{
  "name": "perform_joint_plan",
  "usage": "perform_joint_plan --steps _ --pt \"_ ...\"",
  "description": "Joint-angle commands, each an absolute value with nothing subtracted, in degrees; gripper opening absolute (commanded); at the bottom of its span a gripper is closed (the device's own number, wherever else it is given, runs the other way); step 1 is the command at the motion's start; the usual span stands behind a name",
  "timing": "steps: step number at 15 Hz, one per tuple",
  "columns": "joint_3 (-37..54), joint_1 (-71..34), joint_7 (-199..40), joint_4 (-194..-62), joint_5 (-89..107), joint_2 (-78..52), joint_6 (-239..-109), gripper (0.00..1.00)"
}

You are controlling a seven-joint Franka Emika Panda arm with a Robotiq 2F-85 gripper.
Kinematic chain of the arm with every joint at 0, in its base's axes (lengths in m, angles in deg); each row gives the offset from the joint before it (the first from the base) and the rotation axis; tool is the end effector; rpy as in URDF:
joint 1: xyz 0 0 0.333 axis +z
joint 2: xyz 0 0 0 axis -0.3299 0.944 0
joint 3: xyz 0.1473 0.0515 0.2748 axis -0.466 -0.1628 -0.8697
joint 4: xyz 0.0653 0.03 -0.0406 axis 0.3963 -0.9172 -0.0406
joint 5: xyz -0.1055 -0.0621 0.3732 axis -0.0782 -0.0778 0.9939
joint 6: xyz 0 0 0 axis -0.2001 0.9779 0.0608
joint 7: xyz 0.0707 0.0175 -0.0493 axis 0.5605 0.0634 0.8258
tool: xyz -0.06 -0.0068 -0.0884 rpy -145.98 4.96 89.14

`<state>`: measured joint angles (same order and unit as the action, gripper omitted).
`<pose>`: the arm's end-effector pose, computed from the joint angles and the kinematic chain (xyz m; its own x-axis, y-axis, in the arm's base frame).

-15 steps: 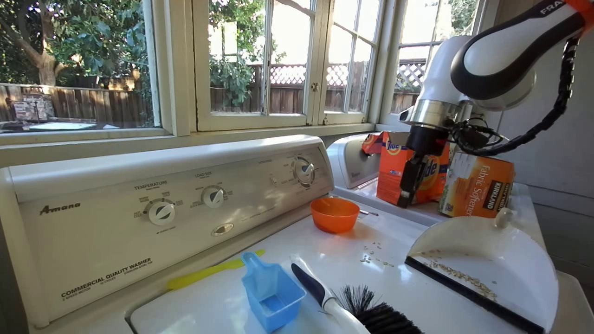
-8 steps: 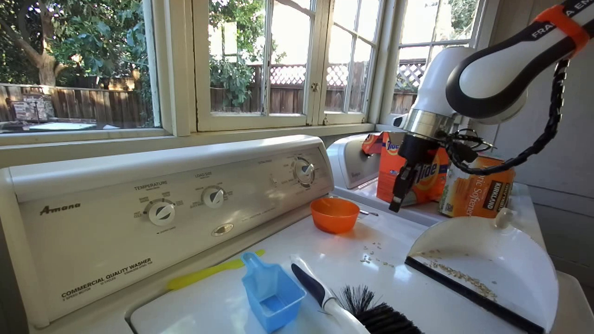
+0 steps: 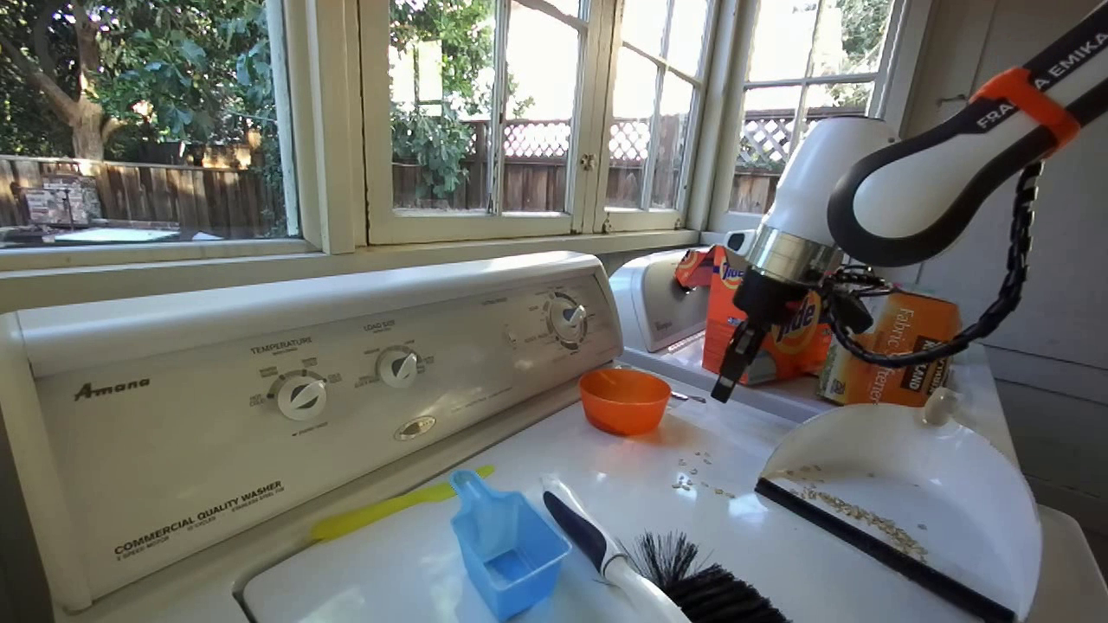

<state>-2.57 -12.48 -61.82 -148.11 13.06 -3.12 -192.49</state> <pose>0.6214 0.1505 0.2617 0.8777 0.4086 0.2505 0.4252 -0.9050 -0.0137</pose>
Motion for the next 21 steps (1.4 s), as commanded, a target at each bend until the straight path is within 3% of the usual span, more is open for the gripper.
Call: perform_joint_plan --steps 1,9,21 --pt "-0.7 -11.0 -65.5 -148.7 8.7 -1.0 -196.9 0.0" --pt "2.6 -8.6 -69.9 -148.1 3.5 1.8 -201.5 0.0" --pt "-3.1 -11.5 -67.0 -147.2 6.8 2.7 -200.7 0.0"
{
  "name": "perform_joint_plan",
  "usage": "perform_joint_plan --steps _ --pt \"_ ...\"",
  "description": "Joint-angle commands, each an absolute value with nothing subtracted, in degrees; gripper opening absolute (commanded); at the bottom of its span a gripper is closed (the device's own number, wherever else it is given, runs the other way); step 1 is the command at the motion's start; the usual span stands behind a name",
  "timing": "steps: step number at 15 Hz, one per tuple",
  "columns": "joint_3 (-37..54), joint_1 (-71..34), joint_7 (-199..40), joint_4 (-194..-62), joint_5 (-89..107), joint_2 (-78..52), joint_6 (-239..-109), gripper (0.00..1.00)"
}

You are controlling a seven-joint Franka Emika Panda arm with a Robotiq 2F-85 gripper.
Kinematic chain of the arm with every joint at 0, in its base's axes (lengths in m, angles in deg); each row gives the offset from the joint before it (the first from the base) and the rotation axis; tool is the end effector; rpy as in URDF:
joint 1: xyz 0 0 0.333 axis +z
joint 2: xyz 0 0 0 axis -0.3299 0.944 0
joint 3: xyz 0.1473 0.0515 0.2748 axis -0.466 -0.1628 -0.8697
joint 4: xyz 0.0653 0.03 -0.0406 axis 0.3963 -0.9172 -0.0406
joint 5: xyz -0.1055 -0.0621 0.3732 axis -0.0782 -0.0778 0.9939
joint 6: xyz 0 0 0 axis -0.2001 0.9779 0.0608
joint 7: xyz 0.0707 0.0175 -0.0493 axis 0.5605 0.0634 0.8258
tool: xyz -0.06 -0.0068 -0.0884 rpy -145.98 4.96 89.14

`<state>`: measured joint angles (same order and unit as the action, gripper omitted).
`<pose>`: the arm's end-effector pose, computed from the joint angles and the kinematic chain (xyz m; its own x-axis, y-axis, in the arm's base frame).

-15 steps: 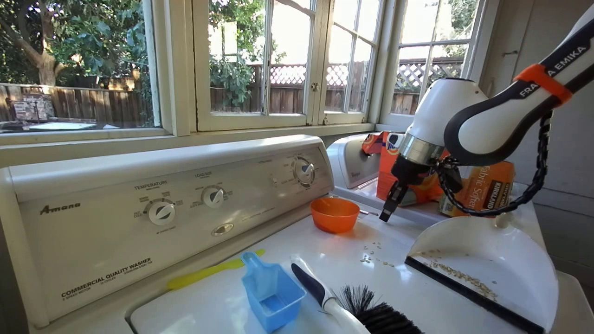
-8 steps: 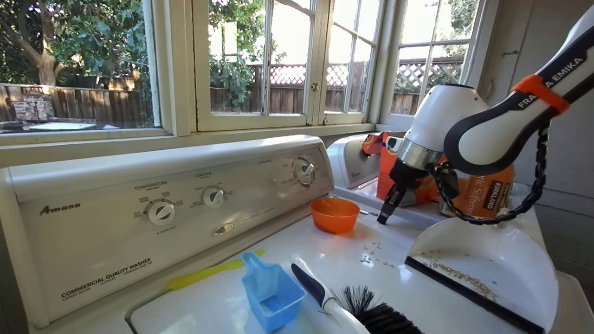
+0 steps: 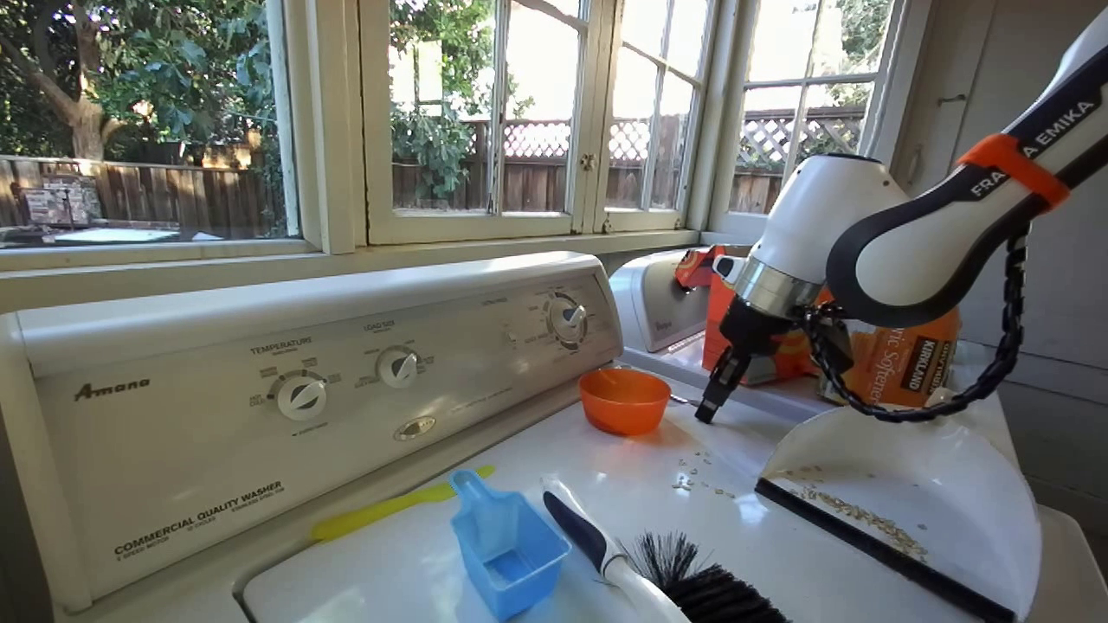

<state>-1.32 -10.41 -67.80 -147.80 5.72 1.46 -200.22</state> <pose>0.6227 0.1667 0.2276 0.8532 0.4281 0.2980 0.4347 -0.8993 0.0474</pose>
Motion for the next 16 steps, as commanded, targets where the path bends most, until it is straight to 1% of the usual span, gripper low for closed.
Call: perform_joint_plan --steps 1,16 --pt "-3.4 -11.6 -66.9 -147.1 6.9 2.7 -200.7 0.0" --pt "-9.0 -13.6 -62.3 -142.7 7.8 6.0 -199.5 0.0"
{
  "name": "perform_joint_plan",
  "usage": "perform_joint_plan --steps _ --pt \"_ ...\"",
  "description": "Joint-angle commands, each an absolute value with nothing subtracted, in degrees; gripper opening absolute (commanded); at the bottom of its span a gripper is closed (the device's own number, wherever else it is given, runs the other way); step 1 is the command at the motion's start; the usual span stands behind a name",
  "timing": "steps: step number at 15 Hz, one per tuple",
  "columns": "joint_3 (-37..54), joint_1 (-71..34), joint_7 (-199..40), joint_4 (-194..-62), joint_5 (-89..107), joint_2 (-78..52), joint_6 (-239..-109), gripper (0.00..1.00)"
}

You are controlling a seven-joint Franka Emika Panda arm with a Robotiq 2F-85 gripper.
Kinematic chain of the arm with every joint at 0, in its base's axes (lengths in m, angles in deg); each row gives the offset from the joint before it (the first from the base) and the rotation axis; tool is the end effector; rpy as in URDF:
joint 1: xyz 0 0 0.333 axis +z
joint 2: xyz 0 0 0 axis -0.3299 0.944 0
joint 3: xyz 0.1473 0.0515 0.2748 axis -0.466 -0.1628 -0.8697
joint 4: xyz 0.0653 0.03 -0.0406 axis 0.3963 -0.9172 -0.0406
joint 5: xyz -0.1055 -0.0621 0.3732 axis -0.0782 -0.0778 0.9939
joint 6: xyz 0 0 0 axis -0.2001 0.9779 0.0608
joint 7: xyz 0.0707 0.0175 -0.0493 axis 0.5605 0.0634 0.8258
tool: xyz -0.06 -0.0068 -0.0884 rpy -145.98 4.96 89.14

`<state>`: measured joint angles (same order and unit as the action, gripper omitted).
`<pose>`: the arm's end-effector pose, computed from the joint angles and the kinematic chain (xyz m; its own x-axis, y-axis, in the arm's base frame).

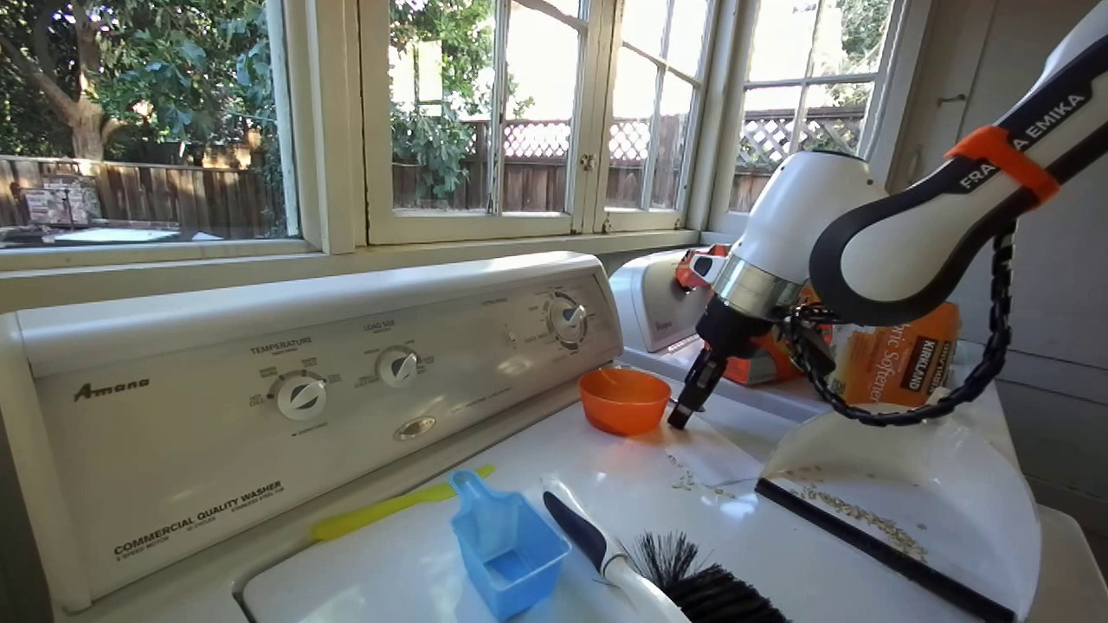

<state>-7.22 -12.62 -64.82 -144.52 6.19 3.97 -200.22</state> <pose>0.6272 0.2048 0.2286 0.8109 0.4834 0.3299 0.5107 -0.8598 0.0047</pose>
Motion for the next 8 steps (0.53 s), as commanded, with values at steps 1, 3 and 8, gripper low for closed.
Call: perform_joint_plan --steps 1,3,8 --pt "-9.4 -13.9 -61.9 -142.4 8.0 6.1 -199.4 0.0" --pt "-10.5 -14.4 -60.8 -141.6 8.6 6.7 -199.2 0.0" --pt "-13.6 -15.8 -57.5 -140.4 10.1 7.9 -198.3 0.0"
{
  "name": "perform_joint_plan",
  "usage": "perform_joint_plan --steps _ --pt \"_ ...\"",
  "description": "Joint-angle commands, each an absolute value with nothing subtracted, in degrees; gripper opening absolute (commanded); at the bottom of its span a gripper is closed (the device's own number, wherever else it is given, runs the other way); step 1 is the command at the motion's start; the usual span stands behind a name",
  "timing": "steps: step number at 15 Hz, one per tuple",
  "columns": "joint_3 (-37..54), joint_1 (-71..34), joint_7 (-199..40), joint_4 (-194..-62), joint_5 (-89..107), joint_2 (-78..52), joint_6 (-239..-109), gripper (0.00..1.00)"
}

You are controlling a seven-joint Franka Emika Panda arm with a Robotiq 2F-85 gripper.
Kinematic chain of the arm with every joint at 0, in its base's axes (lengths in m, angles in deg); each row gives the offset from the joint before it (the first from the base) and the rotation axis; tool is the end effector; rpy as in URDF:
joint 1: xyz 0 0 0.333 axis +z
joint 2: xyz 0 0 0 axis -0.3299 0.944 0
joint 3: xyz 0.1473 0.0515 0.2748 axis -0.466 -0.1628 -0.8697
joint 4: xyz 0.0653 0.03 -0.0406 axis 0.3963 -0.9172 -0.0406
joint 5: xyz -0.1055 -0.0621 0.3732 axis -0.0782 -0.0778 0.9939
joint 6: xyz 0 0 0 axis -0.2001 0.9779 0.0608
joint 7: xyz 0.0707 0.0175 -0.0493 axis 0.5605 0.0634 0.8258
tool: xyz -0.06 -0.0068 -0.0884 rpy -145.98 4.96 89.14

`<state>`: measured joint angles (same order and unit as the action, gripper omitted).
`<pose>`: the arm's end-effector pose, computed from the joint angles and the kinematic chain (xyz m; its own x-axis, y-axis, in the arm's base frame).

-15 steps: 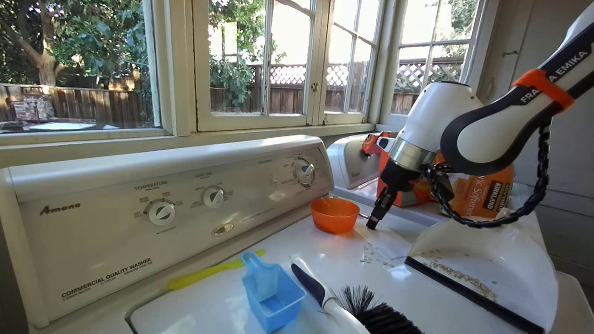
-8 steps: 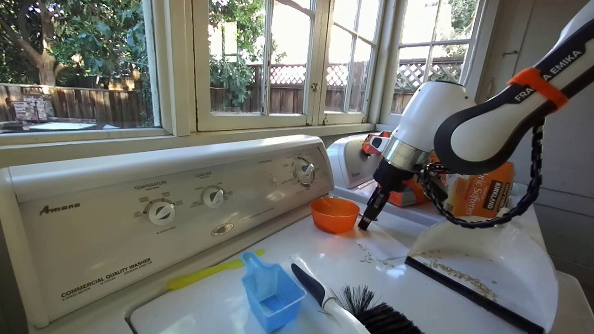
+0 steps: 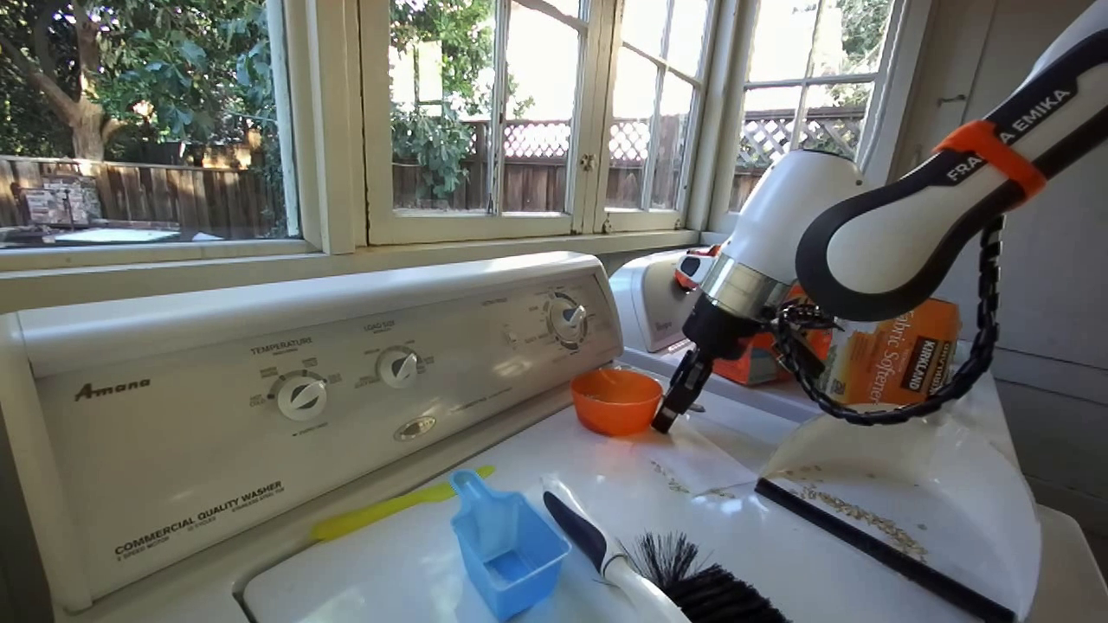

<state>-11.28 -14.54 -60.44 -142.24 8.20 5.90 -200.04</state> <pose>0.6313 0.2243 0.2289 0.7779 0.5190 0.3543 0.5649 -0.8246 -0.0324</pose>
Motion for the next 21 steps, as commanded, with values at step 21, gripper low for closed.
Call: perform_joint_plan --steps 21 --pt "-21.3 -19.8 -44.5 -137.9 17.0 8.8 -187.5 0.0"
